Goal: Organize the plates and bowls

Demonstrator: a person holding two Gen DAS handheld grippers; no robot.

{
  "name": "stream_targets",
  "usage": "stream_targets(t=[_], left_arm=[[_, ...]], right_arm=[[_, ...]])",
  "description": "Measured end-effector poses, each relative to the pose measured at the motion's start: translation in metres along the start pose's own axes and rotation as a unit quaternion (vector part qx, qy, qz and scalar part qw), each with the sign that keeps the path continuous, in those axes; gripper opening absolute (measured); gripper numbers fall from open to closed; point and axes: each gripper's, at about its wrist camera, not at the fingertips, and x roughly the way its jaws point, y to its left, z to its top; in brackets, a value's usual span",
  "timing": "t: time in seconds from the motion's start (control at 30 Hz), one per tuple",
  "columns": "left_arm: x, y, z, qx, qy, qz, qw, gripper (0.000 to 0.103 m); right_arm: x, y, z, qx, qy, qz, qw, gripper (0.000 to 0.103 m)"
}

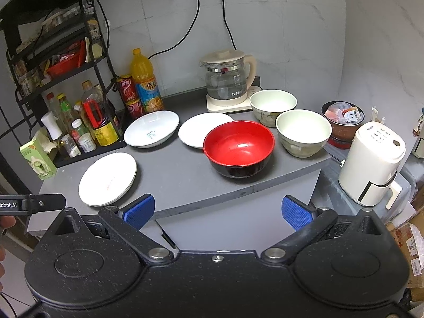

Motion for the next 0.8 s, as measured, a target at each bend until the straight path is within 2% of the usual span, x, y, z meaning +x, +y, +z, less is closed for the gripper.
stream_targets(t=[0.8], left_arm=[[-0.012, 0.002, 0.005, -0.005, -0.003, 0.002, 1.0000, 0.102]], right_arm=[[-0.007, 0.005, 0.005, -0.006, -0.005, 0.002, 1.000, 0.103]])
